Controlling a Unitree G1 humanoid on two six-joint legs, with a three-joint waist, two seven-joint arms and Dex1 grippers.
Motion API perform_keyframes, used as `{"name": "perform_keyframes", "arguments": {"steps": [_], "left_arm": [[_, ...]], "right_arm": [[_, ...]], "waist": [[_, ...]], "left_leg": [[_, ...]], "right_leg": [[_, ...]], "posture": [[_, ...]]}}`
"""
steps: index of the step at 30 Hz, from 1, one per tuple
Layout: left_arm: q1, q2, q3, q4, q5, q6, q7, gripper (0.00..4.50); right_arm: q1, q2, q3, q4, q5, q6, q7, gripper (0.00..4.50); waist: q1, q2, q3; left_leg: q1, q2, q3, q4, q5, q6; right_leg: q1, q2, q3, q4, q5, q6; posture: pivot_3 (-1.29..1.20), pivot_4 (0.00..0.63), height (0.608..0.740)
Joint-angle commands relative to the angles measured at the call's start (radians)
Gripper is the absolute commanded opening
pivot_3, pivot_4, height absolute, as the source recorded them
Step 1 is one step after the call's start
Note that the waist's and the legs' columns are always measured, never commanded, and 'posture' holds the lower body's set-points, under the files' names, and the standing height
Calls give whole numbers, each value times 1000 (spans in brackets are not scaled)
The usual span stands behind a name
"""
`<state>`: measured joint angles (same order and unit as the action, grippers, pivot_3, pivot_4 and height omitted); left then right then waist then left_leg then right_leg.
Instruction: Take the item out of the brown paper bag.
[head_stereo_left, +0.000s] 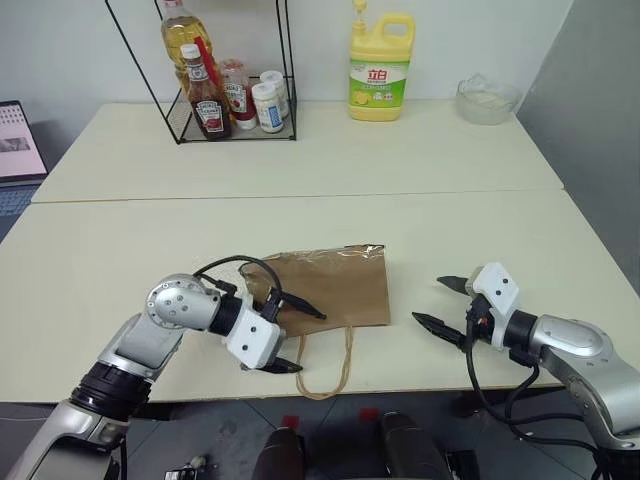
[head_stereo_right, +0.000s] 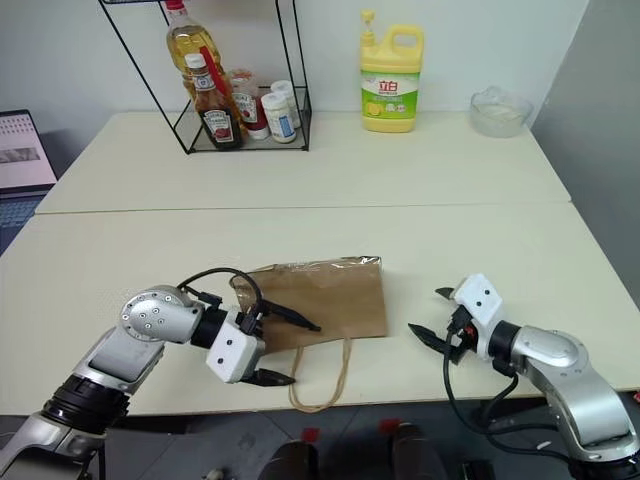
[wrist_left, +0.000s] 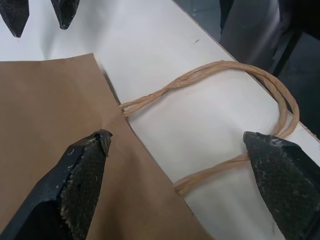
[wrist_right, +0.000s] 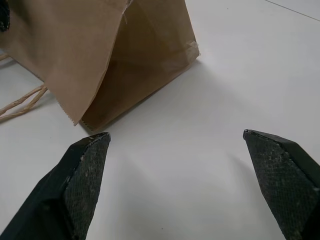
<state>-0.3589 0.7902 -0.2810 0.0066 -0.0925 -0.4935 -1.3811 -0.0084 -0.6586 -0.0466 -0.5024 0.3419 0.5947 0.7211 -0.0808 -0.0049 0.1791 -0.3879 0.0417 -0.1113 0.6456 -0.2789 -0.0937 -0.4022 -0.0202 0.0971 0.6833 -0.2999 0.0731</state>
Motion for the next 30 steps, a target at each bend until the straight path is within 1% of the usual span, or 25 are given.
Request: {"name": "perform_keyframes", "arguments": {"steps": [1,6,8,10,14,17,19,26,30], "left_arm": [[11,-2,-5,2,0,-20,19,4500],[15,-4,-7,-5,-13,-15,16,4500],[-5,7,12,-16,-42,16,9,4500],[-29,29,31,-18,-70,34,-9,4500],[-70,80,50,20,-87,6,-48,4500],[-61,103,53,40,-90,-26,-67,4500],[-47,101,48,52,-81,-49,-63,4500],[-23,29,19,48,-40,-51,-4,4500],[-16,10,5,39,-23,-50,9,4500]], "right_arm": [[1,-15,-32,-37,25,-12,9,4474],[16,-23,-38,-43,29,-20,25,4474],[22,-27,-42,-38,27,-27,29,4474],[26,-29,-43,-33,27,-33,29,4474],[27,-26,-32,-39,28,-33,21,4474],[26,-22,-26,-45,29,-29,15,4474],[23,-21,-24,-49,31,-24,12,4474],[5,-22,-22,-55,40,-1,-1,4474],[1,-28,-25,-61,47,11,-6,4474]], "waist": [[0,0,0],[0,0,0],[0,0,0],[0,0,0],[0,0,0],[-1,0,0],[0,0,0],[1,0,0],[1,0,0]], "left_leg": [[0,0,0,0,0,0],[0,0,0,0,0,0],[0,0,0,0,0,0],[0,0,0,0,0,0],[3,0,0,0,0,0],[7,0,0,-1,0,0],[8,0,0,-1,0,0],[9,0,0,0,0,0],[9,0,-1,0,0,0]], "right_leg": [[0,0,0,0,0,0],[0,0,0,0,0,0],[0,0,0,0,0,0],[1,0,0,0,0,0],[3,0,0,0,0,0],[8,0,0,-2,0,0],[9,0,0,-2,0,0],[11,0,0,-2,0,0],[11,0,-1,-2,0,0]], "posture": [[0,150,740],[0,150,740],[0,150,740],[0,150,740],[0,150,740],[0,150,740],[0,150,740],[0,150,740],[0,150,740]]}}
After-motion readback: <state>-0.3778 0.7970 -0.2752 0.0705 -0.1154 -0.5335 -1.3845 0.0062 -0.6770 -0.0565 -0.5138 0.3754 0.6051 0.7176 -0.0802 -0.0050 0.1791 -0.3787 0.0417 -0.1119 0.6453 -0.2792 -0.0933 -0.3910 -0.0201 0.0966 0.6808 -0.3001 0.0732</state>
